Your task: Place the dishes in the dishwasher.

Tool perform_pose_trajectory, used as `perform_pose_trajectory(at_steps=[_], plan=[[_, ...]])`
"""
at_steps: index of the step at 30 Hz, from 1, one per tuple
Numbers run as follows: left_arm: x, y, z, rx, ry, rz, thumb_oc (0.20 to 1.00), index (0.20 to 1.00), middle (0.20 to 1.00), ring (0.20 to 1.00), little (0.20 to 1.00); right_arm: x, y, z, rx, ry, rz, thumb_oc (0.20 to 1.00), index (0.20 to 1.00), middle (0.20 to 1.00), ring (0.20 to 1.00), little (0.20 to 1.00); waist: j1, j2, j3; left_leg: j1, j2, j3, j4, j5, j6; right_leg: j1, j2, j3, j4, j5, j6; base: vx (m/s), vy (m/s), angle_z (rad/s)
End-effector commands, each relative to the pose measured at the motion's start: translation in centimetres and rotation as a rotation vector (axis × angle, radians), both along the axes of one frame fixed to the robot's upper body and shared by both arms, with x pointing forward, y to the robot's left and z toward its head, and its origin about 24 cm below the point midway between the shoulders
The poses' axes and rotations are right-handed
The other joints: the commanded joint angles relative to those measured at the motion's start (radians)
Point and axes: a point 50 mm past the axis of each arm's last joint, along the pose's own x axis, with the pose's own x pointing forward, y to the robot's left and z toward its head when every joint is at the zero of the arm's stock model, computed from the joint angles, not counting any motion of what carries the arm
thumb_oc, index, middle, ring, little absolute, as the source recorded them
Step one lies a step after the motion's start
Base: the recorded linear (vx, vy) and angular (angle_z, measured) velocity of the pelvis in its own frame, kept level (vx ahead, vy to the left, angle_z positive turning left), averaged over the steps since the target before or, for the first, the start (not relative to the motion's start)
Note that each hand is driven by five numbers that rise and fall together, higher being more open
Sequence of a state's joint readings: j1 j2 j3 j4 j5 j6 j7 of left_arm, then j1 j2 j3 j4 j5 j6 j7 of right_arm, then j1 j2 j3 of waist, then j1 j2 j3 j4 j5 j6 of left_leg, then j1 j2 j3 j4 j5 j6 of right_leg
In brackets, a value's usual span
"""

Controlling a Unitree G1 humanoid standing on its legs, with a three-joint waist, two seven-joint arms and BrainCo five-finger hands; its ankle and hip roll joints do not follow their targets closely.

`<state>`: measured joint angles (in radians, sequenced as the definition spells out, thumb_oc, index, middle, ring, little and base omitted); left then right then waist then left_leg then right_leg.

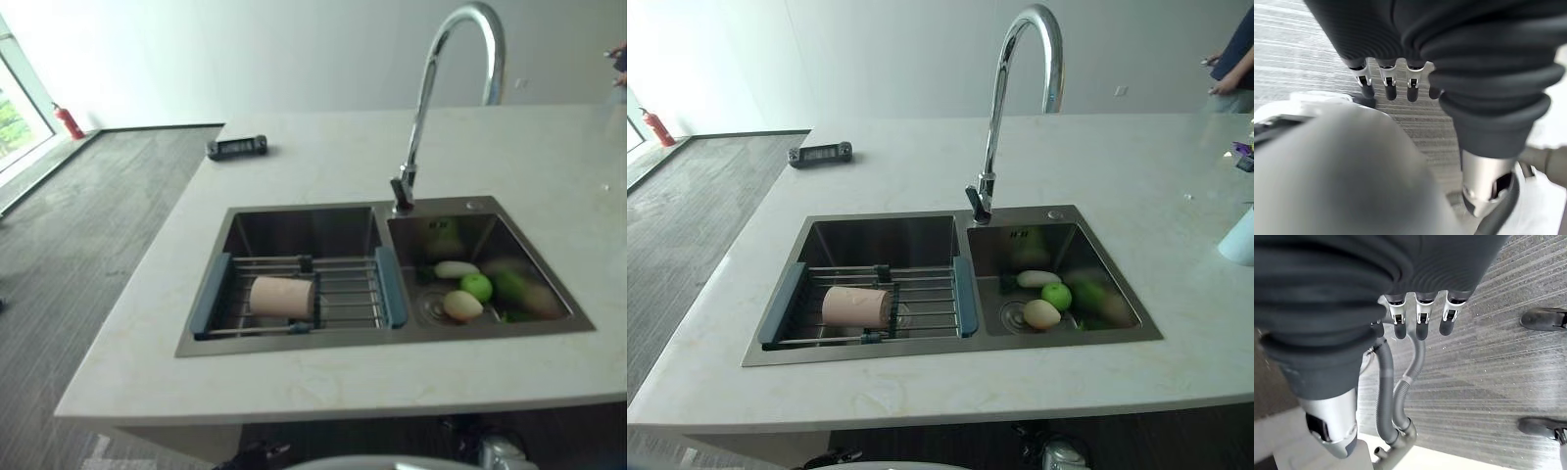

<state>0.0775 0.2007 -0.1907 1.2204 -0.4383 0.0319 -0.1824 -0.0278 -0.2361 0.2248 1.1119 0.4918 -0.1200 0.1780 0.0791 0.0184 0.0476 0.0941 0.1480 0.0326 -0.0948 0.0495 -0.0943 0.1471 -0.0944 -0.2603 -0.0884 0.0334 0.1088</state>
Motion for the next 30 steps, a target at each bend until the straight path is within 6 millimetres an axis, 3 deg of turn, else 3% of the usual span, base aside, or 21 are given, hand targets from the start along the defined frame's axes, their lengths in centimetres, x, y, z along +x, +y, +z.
perform_pose_trajectory(at_steps=[1,4,5,7,11,13,16,17,20,24,27,28,29,30], plan=[[2.4,-0.2,0.1,-0.002,0.013,0.105,1.0,1.0,1.0,1.0,1.0,3.1,0.6,1.1,0.009,-0.093,0.011,1.0,1.0,1.0,1.0,1.0,0.039,-0.047,0.044,-0.001,0.007,-0.004,0.008,-0.078,-0.025,0.016,-0.064,-0.002,0.056,-0.111,0.054,-0.04,-0.04,0.32],[1.4,0.5,0.0,0.039,0.077,0.205,1.0,1.0,1.0,1.0,1.0,3.2,0.5,1.1,0.003,-0.087,0.009,1.0,1.0,1.0,1.0,1.0,0.05,-0.055,0.048,-0.024,0.021,-0.013,0.008,-0.064,-0.038,0.01,-0.049,-0.01,0.043,-0.111,0.046,-0.06,-0.08,0.31],[0.2,1.9,0.0,0.112,0.128,0.305,1.0,1.0,1.0,1.0,1.0,3.1,0.0,1.1,-0.007,-0.081,-0.01,1.0,1.0,1.0,1.0,1.0,0.061,-0.056,0.052,-0.048,0.03,-0.022,0.008,-0.05,-0.05,0.004,-0.037,-0.017,0.036,-0.114,0.039,-0.08,-0.087,0.29],[-0.3,2.8,0.1,0.149,0.141,0.361,1.0,1.0,1.0,1.0,1.0,3.1,-0.5,1.2,-0.018,-0.078,-0.017,1.0,1.0,1.0,1.0,1.0,0.066,-0.049,0.056,-0.062,0.035,-0.029,0.008,-0.039,-0.057,-0.001,-0.033,-0.02,0.037,-0.118,0.035,-0.06,-0.01,0.72],[-0.5,6.9,1.3,0.388,0.143,0.513,1.0,1.0,1.0,1.0,1.0,3.2,-2.6,1.6,-0.088,-0.058,0.011,1.0,1.0,1.0,1.0,1.0,0.063,-0.002,0.063,-0.102,0.037,-0.041,0.008,0.001,-0.077,-0.014,-0.037,-0.022,0.055,-0.135,0.03,-0.09,0.149,0.33],[0.4,10.1,2.7,0.486,0.102,0.585,1.0,1.0,1.0,1.0,1.0,3.6,-3.7,2.0,-0.123,-0.05,0.04,1.0,1.0,1.0,1.0,1.0,0.051,0.03,0.062,-0.115,0.028,-0.043,0.008,0.02,-0.081,-0.019,-0.046,-0.017,0.071,-0.146,0.034,-0.06,0.162,0.2],[0.7,13.4,4.3,0.562,0.073,0.604,1.0,1.0,1.0,1.0,1.0,3.8,-4.4,2.3,-0.136,-0.048,0.054,1.0,1.0,1.0,1.0,1.0,0.045,0.052,0.055,-0.117,0.022,-0.037,0.008,0.026,-0.082,-0.021,-0.055,-0.021,0.077,-0.15,0.037,-0.03,0.097,0.08],[0.7,15.8,5.7,0.628,0.058,0.605,1.0,1.0,1.0,1.0,1.0,3.8,-4.6,2.3,-0.143,-0.044,0.069,1.0,1.0,1.0,1.0,1.0,0.042,0.067,0.046,-0.116,0.017,-0.034,0.008,0.027,-0.082,-0.023,-0.059,-0.021,0.08,-0.152,0.04,-0.01,0.06,-0.05],[0.5,18.5,7.5,0.718,0.059,0.59,1.0,1.0,1.0,1.0,1.0,3.8,-4.7,2.3,-0.148,-0.038,0.075,1.0,1.0,1.0,1.0,1.0,0.04,0.082,0.04,-0.114,0.011,-0.033,0.008,0.025,-0.081,-0.024,-0.061,-0.016,0.083,-0.156,0.042,-0.01,0.043,-0.01],[0.4,24.8,13.5,0.936,0.009,0.56,1.0,1.0,1.0,1.0,1.0,3.2,-4.9,2.1,-0.153,-0.023,0.062,1.0,1.0,1.0,1.0,1.0,0.047,0.102,0.032,-0.107,-0.004,-0.043,0.008,0.019,-0.07,-0.026,-0.06,-0.006,0.093,-0.159,0.047,0.0,-0.009,0.0],[0.7,28.3,18.3,1.092,-0.063,0.538,1.0,1.0,1.0,1.0,1.0,2.6,-5.0,2.0,-0.153,-0.011,0.024,1.0,1.0,1.0,1.0,1.0,0.056,0.108,0.032,-0.101,-0.009,-0.048,0.008,0.015,-0.067,-0.024,-0.057,-0.004,0.09,-0.155,0.048,-0.01,-0.069,0.02],[2.1,31.4,25.0,1.266,-0.19,0.493,1.0,1.0,1.0,1.0,1.0,1.7,-5.2,1.6,-0.154,0.018,-0.03,1.0,1.0,1.0,1.0,1.0,0.065,0.11,0.031,-0.095,-0.012,-0.049,0.008,0.009,-0.065,-0.023,-0.055,-0.007,0.085,-0.148,0.052,0.0,-0.113,0.09],[2.4,31.8,26.2,1.296,-0.214,0.487,1.0,1.0,1.0,1.0,1.0,1.4,-5.3,1.5,-0.154,0.028,-0.044,1.0,1.0,1.0,1.0,1.0,0.066,0.11,0.03,-0.094,-0.012,-0.049,0.008,0.008,-0.065,-0.023,-0.055,-0.008,0.085,-0.147,0.053,0.0,-0.126,0.15],[3.1,32.4,28.8,1.359,-0.271,0.464,1.0,1.0,1.0,1.0,1.0,0.9,-5.4,1.3,-0.157,0.051,-0.067,1.0,1.0,1.0,1.0,1.0,0.067,0.11,0.028,-0.092,-0.012,-0.048,0.008,0.006,-0.064,-0.023,-0.055,-0.01,0.083,-0.145,0.055,0.0,-0.065,0.18]])
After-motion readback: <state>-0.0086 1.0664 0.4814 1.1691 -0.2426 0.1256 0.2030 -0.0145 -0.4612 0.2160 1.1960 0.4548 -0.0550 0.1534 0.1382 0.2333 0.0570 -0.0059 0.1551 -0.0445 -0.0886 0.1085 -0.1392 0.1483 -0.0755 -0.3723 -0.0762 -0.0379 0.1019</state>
